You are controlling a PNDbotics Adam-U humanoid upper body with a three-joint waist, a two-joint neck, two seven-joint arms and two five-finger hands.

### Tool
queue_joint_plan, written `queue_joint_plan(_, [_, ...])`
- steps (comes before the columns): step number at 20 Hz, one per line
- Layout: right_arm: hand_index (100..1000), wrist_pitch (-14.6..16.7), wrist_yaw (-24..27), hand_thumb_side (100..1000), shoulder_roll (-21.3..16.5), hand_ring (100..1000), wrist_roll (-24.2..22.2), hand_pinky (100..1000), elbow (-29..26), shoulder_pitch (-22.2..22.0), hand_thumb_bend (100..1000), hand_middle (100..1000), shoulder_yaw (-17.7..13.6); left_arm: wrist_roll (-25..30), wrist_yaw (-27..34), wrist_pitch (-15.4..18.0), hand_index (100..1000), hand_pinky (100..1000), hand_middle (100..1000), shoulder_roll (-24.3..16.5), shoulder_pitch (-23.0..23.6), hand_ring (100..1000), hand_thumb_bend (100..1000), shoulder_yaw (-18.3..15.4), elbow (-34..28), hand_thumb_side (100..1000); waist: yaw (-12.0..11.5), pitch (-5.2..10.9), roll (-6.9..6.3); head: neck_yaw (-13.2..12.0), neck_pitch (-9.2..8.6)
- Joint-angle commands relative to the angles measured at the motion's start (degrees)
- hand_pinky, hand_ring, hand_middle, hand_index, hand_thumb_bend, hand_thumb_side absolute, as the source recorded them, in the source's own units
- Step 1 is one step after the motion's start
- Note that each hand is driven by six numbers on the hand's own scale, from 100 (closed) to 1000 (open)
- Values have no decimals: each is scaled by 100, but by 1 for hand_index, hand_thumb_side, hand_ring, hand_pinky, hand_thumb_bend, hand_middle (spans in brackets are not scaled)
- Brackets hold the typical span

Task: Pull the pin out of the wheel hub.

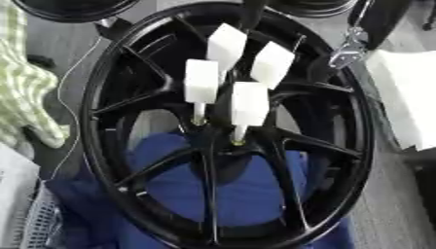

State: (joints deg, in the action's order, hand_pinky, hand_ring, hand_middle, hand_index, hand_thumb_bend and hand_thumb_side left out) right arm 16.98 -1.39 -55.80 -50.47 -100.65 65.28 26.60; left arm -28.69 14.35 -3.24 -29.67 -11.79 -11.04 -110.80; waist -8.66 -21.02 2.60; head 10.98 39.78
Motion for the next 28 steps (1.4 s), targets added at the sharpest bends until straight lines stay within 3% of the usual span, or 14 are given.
queue_joint_plan(1, [793,200,-106,148,-43,844,-150,895,58,116,574,768,6,12,3,1,809,781,713,-105,-58,724,548,-17,-95,640,-22,92,-38,1,59])
queue_joint_plan(13, [778,323,-324,122,70,780,-150,876,471,66,569,748,113,1,19,7,807,781,712,-48,-54,723,546,-28,-81,643,-61,53,-53,53,143])
queue_joint_plan(16, [765,280,-378,118,56,725,-150,862,521,36,569,724,102,1,22,8,808,781,713,-40,-51,723,546,-31,-75,643,-54,50,-65,68,170])
queue_joint_plan(22, [764,182,-400,114,47,721,-150,861,540,15,571,721,53,8,22,14,808,782,713,-41,-46,723,546,-32,-78,643,-43,49,-84,83,195])
queue_joint_plan(23, [748,173,-402,112,47,671,-150,849,542,15,573,688,46,8,23,13,807,782,714,-39,-46,723,546,-32,-78,644,-39,49,-89,92,204])
queue_joint_plan(28, [749,90,-423,110,84,679,-150,849,665,15,574,691,22,21,33,12,807,782,714,-10,-53,720,544,-25,-77,645,-18,31,-133,175,259])
